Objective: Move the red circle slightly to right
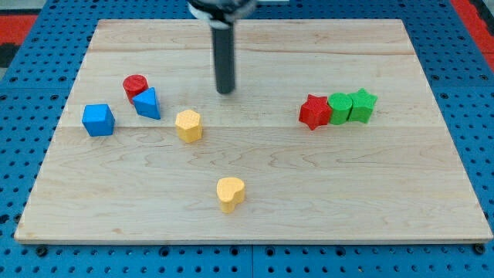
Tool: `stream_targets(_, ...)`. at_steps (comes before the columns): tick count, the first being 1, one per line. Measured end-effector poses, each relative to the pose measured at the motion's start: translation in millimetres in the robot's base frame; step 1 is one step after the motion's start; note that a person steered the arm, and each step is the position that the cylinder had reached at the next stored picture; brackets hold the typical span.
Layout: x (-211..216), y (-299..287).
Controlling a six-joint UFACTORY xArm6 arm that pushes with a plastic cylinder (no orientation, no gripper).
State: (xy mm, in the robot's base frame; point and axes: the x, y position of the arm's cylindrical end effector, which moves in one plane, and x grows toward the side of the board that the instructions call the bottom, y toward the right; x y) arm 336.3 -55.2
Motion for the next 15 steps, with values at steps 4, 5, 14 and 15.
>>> stream_targets(4, 15.4, -212.4)
stream_targets(5, 15.4, -213.1)
stream_targets(14, 38.6, -56.6)
stream_targets(15, 38.6, -9.0)
